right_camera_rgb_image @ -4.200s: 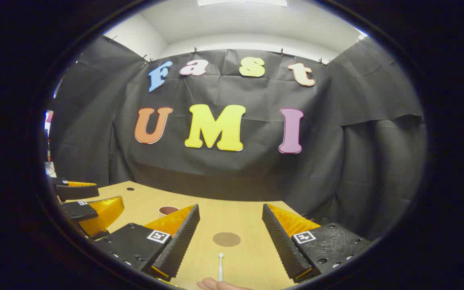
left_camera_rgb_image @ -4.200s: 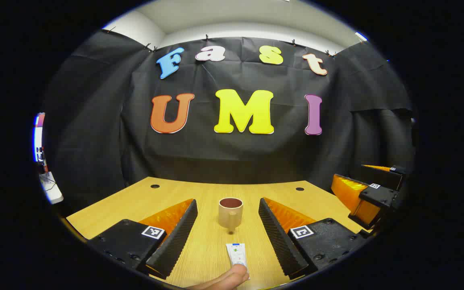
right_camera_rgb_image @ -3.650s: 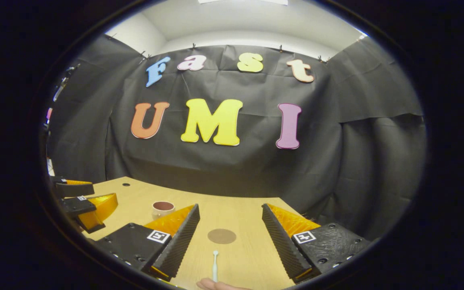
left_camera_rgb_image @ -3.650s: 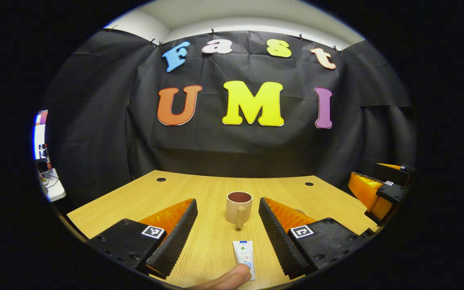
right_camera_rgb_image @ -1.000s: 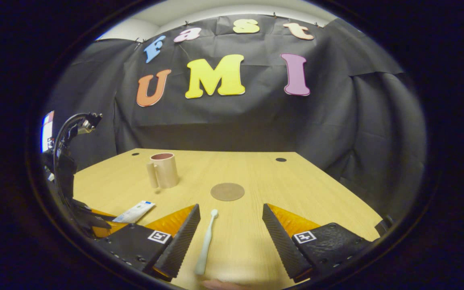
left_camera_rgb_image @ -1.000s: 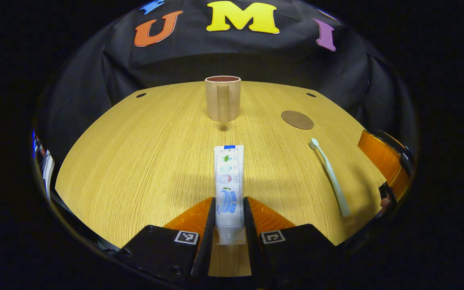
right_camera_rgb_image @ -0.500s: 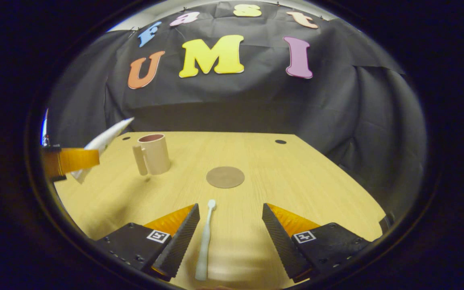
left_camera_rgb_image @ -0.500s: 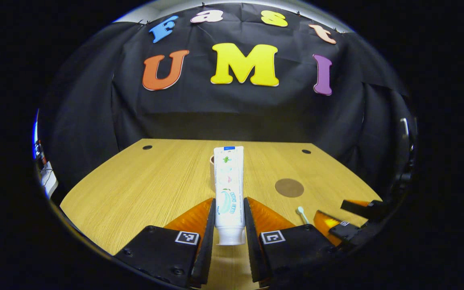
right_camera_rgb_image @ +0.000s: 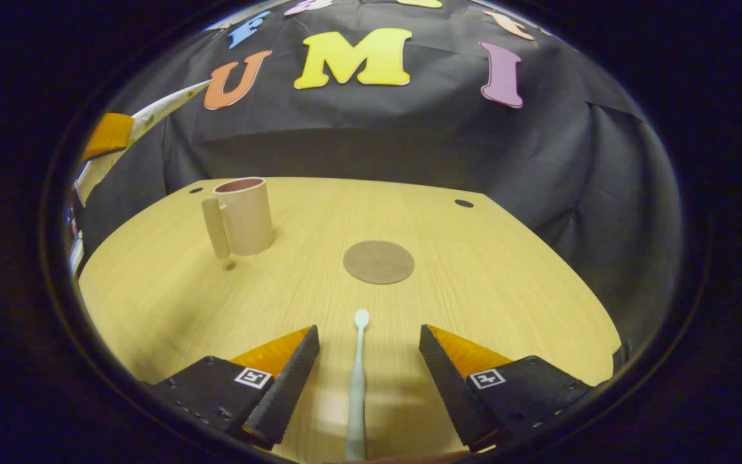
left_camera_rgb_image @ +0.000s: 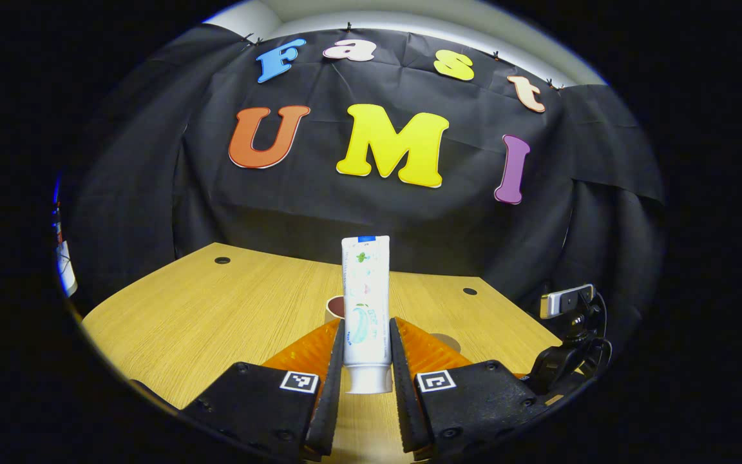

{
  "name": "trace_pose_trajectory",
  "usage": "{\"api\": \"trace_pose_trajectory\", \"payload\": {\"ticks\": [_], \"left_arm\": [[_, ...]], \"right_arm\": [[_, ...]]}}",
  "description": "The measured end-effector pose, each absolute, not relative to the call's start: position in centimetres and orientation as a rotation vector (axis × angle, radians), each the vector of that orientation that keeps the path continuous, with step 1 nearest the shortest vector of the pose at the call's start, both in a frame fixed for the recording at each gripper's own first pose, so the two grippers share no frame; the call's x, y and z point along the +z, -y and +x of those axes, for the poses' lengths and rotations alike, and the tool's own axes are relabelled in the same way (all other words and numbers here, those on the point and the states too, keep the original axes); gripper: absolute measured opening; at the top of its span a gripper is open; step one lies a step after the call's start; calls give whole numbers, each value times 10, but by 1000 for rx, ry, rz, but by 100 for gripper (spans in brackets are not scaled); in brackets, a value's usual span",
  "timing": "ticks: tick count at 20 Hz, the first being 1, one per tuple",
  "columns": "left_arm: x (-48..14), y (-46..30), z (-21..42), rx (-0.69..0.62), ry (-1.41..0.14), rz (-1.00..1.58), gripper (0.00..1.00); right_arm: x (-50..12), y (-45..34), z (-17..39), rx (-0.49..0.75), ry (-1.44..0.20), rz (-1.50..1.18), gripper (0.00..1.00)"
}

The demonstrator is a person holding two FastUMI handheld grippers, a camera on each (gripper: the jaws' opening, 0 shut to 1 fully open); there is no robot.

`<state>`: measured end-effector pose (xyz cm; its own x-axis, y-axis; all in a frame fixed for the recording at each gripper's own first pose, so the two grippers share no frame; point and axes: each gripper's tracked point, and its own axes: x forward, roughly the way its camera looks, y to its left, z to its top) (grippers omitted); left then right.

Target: Put the toothbrush and toothpaste on the desktop into the cup, then pick up the cup and place it on the coaster on the desktop.

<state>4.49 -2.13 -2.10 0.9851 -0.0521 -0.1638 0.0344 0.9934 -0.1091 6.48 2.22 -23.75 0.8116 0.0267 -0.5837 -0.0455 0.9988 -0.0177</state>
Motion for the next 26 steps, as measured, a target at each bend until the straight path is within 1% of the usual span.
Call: {"api": "trace_pose_trajectory", "payload": {"ticks": [1,7,8,9,10,12,13,14,15,16,17,18,21,25,26], "left_arm": [[-21,15,46,-34,-156,-119,41],[-7,1,46,-19,-103,-78,41],[-8,0,45,-16,-105,-83,41],[-6,0,44,-18,-103,-85,41],[-4,2,43,-25,-101,-83,41],[-3,4,41,-40,-98,-80,41],[-2,5,41,-46,-97,-81,41],[-1,7,40,-52,-93,-80,41],[0,8,40,-58,-90,-78,41],[1,9,39,-63,-87,-75,41],[-2,9,40,-68,-91,-74,41],[-5,10,40,-75,-100,-72,41],[-9,12,41,-90,-116,-78,41],[-11,11,42,-79,-121,-77,41],[-10,10,42,-76,-120,-79,37]], "right_arm": [[-242,-21,62,32,-641,-38,96],[-247,-31,62,92,-662,-44,92],[-250,-34,61,107,-670,-27,88],[-252,-36,61,116,-679,8,81],[-254,-36,58,111,-707,64,66],[-254,-31,62,79,-715,112,53],[-255,-30,62,80,-717,112,41],[-255,-30,63,85,-709,101,36],[-256,-32,61,93,-708,102,27],[-256,-32,61,90,-703,92,0],[-256,-31,61,82,-706,81,3],[-254,-31,61,68,-705,86,1],[-248,-32,60,71,-677,85,1],[-211,-39,53,99,-537,69,0],[-197,-39,50,105,-496,58,0]]}}
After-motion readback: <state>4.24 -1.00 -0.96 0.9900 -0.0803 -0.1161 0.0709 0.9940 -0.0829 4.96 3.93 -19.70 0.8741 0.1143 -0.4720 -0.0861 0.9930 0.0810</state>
